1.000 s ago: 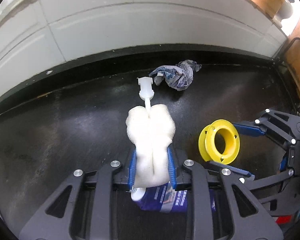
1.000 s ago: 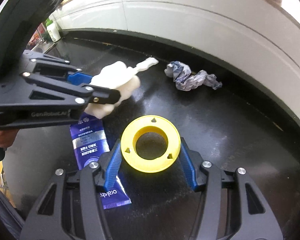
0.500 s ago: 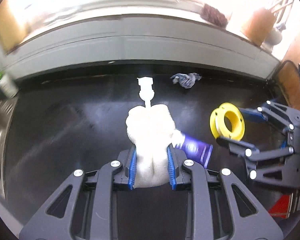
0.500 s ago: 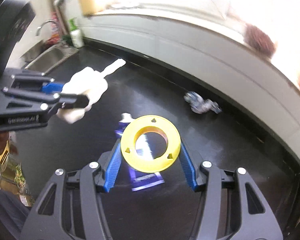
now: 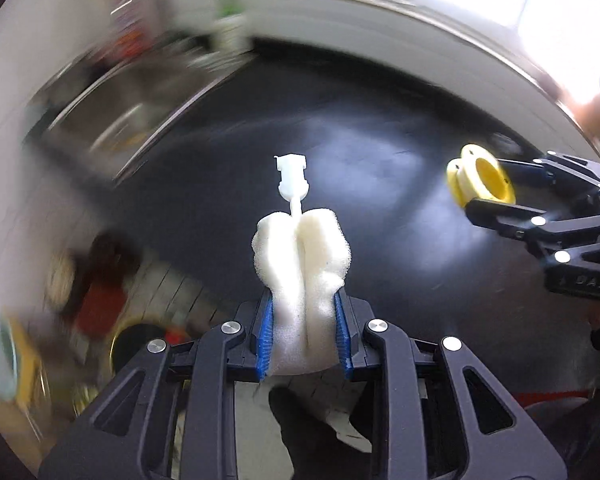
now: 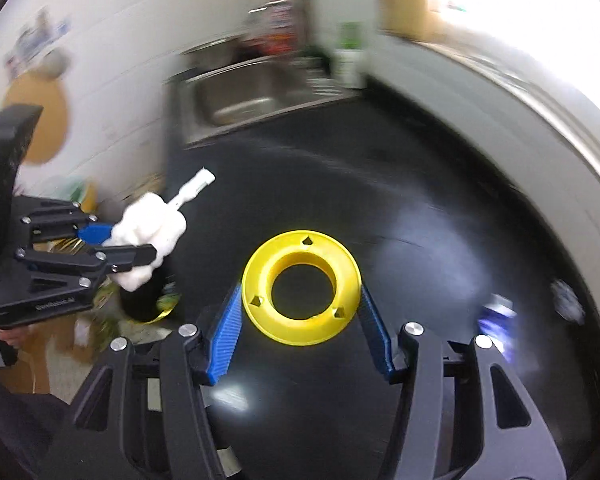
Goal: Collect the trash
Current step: 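Carry foam and tape roll to the bin and release both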
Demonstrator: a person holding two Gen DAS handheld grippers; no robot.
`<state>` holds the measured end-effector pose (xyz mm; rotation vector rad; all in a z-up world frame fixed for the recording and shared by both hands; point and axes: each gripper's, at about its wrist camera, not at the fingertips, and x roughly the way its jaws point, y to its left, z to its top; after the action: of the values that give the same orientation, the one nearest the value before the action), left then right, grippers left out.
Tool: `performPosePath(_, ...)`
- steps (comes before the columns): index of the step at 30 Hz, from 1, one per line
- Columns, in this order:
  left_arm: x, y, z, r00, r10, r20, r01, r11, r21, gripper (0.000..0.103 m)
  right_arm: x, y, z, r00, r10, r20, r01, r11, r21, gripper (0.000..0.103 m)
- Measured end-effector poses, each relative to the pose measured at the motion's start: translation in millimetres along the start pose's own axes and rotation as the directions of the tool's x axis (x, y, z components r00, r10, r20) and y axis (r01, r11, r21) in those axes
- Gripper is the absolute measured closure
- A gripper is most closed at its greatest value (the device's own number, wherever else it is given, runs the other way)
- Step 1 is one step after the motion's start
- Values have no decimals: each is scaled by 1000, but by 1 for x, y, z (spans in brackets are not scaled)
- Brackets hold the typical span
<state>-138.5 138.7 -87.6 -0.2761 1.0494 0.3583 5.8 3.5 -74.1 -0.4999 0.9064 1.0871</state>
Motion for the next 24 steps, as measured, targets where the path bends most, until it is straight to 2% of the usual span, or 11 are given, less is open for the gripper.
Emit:
performPosePath(3,-3,51,-39,998,50,-26,-53,992,-111,78,30,66,19,993,111,-42,-114,990,-87,48)
performPosePath(5,-4,89,-68,996,70,-51,-79,977,-199,78,47,102,28,982,172,-73,-180,977,-117,48)
performPosePath(10,12,168,-137,990,99,-102,-130,926,-354,78,104,207,48,937,302,-176,-335,920,-205,48)
performPosePath(13,29,204,-168,989,94,-111,-131,905,-405,78,146,255,57,919,318,-232,-370,899,-234,48)
performPosePath(16,49,231,-188,991,70,-116,-115,888,-445,78,192,286,64,893,339,-295,-405,892,-200,48)
performPosePath(19,69,246,-198,992,47,-120,-99,872,-479,78,229,306,66,877,342,-338,-415,894,-169,48)
performPosePath(23,88,264,-203,992,39,-118,-93,862,-499,75,261,323,67,871,326,-368,-406,899,-164,48)
performPosePath(24,92,267,-203,992,41,-120,-96,862,-498,69,266,324,67,871,324,-369,-403,901,-161,48)
